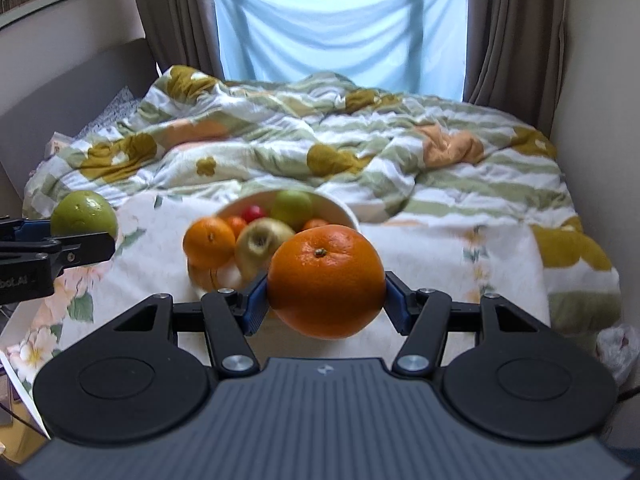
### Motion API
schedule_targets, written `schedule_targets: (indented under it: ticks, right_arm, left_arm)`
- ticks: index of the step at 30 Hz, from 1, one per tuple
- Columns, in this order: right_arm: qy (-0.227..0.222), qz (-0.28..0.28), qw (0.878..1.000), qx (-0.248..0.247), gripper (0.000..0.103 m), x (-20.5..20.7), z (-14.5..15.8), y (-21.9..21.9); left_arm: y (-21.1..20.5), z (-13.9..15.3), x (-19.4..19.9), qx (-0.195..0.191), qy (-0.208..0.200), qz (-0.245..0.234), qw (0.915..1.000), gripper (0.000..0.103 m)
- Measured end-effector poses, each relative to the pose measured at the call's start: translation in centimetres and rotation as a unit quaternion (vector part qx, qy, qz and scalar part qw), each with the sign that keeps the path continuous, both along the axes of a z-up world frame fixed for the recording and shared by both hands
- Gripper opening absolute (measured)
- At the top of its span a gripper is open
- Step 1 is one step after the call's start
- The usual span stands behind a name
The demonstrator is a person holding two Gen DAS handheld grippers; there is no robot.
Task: Organize fruits
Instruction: 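Lower the green pomelo into the bowl and open the left tool while the right tool carries the orange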
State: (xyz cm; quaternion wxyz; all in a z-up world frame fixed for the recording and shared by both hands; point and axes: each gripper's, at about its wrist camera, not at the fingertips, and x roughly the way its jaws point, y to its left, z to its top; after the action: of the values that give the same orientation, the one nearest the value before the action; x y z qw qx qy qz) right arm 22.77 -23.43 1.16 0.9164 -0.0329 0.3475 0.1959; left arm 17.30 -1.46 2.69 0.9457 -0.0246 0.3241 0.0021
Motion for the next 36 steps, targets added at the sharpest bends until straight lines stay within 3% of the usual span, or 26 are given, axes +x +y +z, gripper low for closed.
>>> schedule_targets:
  ticks: [10, 21, 36]
  right_arm:
    - [-0.005, -0.019, 1.0, 0.005, 0.074, 4.1, 0.6, 0.2]
    - [0.026, -0.048, 0.998, 0.013, 0.074, 7.6, -2.1, 1.1]
    - [0.048, -0.076, 0.996, 0.018, 0.074, 10.2, -4.6, 1.8]
  left_arm:
    - [0.1, -1.1, 6.9, -0.007, 0.017, -0.034, 0.9992, 0.058]
    - [0.8, -5.2, 13.9, 0.0, 0.073, -0.072, 0.9947, 0.058]
    - [0.9, -8.9, 17.0, 0.006, 0.119, -0.103, 0.9875, 0.058]
